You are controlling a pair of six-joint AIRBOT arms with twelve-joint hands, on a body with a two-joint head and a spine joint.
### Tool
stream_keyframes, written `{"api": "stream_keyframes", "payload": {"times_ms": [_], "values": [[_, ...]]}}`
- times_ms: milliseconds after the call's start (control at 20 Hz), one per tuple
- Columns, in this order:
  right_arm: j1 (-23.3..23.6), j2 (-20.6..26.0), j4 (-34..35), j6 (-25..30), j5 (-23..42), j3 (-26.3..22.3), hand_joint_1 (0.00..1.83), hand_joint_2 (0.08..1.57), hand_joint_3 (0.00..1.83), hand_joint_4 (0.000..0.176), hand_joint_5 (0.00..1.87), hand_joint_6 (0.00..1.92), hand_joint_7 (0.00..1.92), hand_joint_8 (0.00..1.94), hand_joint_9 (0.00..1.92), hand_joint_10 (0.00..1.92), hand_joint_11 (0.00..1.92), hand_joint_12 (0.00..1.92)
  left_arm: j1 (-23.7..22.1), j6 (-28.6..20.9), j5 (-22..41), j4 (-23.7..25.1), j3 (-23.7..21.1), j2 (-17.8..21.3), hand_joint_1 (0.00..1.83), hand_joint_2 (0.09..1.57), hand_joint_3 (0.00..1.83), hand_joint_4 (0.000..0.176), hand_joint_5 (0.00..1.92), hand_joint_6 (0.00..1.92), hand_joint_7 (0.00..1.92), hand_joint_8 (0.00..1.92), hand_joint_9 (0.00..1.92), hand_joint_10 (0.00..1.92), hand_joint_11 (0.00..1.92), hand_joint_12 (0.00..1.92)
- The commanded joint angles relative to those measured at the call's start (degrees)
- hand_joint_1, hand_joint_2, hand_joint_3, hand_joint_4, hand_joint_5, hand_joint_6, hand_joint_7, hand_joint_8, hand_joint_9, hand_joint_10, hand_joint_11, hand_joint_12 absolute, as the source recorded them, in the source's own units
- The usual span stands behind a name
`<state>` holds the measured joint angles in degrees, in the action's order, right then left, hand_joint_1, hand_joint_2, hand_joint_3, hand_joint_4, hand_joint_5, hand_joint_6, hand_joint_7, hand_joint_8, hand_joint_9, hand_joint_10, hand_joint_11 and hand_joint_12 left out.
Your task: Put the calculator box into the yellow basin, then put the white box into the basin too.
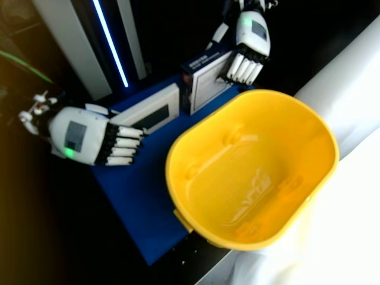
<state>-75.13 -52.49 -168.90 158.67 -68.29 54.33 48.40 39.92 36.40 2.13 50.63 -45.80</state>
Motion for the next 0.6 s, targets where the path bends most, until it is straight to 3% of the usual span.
{"api": "stream_keyframes", "payload": {"times_ms": [0,100,200,300,400,450,500,550], "values": [[0.0,-1.2,-0.9,1.9,-4.3,-0.4,1.37,1.13,0.00,0.000,0.92,1.14,0.96,0.94,0.87,1.26,0.74,1.53,0.0,-1.6,8.1,-0.3,0.0,0.4,1.36,1.17,0.00,0.000,0.82,1.24,0.86,1.15,0.81,1.33,0.59,1.48],[0.0,-1.0,-1.1,2.2,-5.4,-0.7,1.37,1.12,0.00,0.000,0.93,1.13,0.97,0.93,0.87,1.26,0.72,1.51,0.4,-3.1,12.8,-0.2,-0.7,1.5,1.36,1.15,0.00,0.000,0.85,1.20,0.91,1.08,0.83,1.29,0.64,1.43],[0.0,-0.9,-1.1,2.2,-5.6,-0.6,1.37,1.13,0.00,0.000,0.93,1.12,0.94,0.97,0.86,1.28,0.70,1.57,0.4,-3.2,15.6,-0.2,-1.6,2.7,1.35,1.17,0.00,0.000,0.83,1.23,0.85,1.16,0.80,1.34,0.63,1.47],[0.0,-0.9,-0.9,2.2,-5.6,-0.6,1.37,1.13,0.00,0.000,0.93,1.07,0.95,1.00,0.88,1.30,0.73,1.60,0.4,-3.5,20.8,-0.2,-2.9,4.7,1.37,1.14,0.00,0.000,0.85,1.13,0.93,1.04,0.90,1.27,0.74,1.38],[-0.1,-0.9,-0.5,2.2,-5.6,-0.6,1.37,1.13,0.00,0.000,0.93,1.07,0.95,1.00,0.88,1.29,0.73,1.61,0.3,-3.7,25.9,-0.5,-3.5,5.7,1.37,1.13,0.00,0.000,0.88,1.07,0.94,1.03,0.88,1.29,0.71,1.36],[-0.2,-0.9,-0.3,2.2,-5.6,-0.6,1.37,1.13,0.00,0.000,0.93,1.02,0.91,1.06,0.86,1.37,0.76,1.69,0.1,-3.6,28.9,-0.7,-3.6,6.1,1.36,1.14,0.00,0.000,0.85,1.13,0.91,1.08,0.86,1.28,0.72,1.34],[-0.3,-0.9,-0.1,2.2,-5.6,-0.6,1.25,1.13,0.00,0.000,0.97,0.94,0.92,1.20,0.89,1.44,0.84,1.77,-0.3,-3.6,31.4,-0.8,-3.6,6.2,1.36,1.15,0.00,0.000,0.85,1.12,0.89,1.11,0.84,1.30,0.72,1.39],[-0.4,-0.9,0.0,2.2,-5.6,-0.5,1.25,1.16,0.01,0.000,0.93,0.85,0.87,1.44,0.97,1.76,1.04,1.89,-1.0,-3.5,33.7,-0.9,-3.5,6.2,1.37,1.14,0.00,0.000,0.87,0.89,0.92,1.18,0.90,1.36,0.84,1.56]]}}
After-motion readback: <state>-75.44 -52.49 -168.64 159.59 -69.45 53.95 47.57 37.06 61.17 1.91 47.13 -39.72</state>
